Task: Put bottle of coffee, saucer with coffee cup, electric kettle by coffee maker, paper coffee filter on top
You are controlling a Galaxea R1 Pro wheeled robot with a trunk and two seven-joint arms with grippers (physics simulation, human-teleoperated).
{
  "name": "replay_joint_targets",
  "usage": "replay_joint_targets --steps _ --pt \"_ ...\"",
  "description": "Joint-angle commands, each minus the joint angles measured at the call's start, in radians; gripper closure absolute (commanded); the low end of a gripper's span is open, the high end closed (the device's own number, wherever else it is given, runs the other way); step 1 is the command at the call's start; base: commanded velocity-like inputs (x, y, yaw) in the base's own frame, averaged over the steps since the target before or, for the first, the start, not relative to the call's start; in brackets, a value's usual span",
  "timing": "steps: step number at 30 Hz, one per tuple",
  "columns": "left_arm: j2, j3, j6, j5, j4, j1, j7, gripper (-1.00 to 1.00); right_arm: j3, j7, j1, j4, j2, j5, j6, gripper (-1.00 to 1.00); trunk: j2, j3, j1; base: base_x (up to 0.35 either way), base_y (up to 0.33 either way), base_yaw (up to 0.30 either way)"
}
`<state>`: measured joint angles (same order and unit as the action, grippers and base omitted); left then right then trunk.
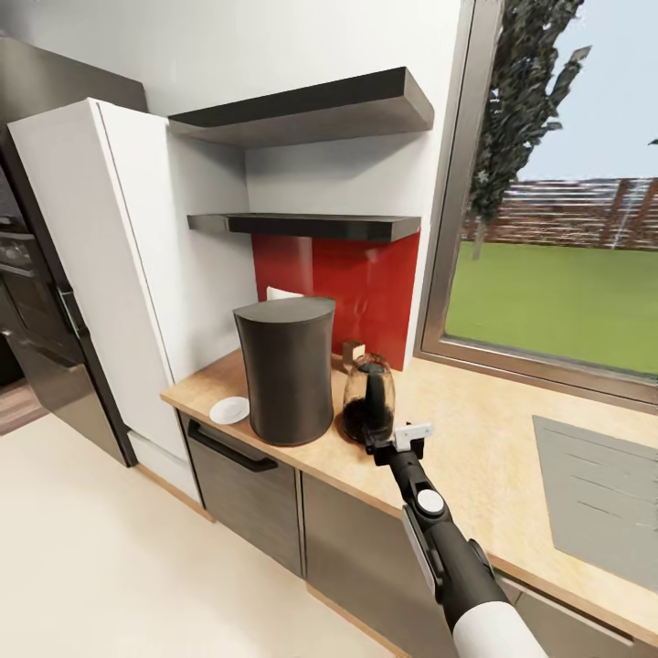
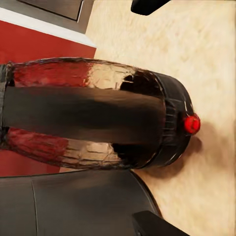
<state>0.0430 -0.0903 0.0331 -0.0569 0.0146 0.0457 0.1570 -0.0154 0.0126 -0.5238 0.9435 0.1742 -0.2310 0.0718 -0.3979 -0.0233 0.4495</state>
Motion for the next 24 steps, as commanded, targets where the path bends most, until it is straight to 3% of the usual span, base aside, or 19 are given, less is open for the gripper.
replay_joint_targets --steps 1,9,18,24 --pt "0.000 -0.008 0.003 -0.006 -0.003 0.002 0.003 -1.00 0.001 0.001 -0.001 -0.002 0.000 -0.009 0.003 -1.00 -0.002 -0.002 0.001 -0.018 0.000 0.000" --pt "0.001 -0.004 -0.005 -0.011 -0.107 0.003 -0.008 -1.00 0.000 0.006 0.001 -0.024 0.000 -0.008 0.066 -1.00 -0.002 -0.002 0.001 -0.003 0.000 0.000" --pt "0.009 0.003 0.010 -0.015 -0.121 0.003 -0.010 -1.00 -0.003 0.114 0.062 -0.027 0.000 -0.007 0.128 -1.00 -0.002 -0.002 0.001 0.000 0.000 0.000" --pt "0.011 0.006 0.060 -0.017 -0.121 0.003 -0.011 -1.00 -0.006 0.203 0.164 -0.029 0.000 -0.008 0.311 -1.00 -0.002 -0.002 0.001 0.000 0.000 0.000"
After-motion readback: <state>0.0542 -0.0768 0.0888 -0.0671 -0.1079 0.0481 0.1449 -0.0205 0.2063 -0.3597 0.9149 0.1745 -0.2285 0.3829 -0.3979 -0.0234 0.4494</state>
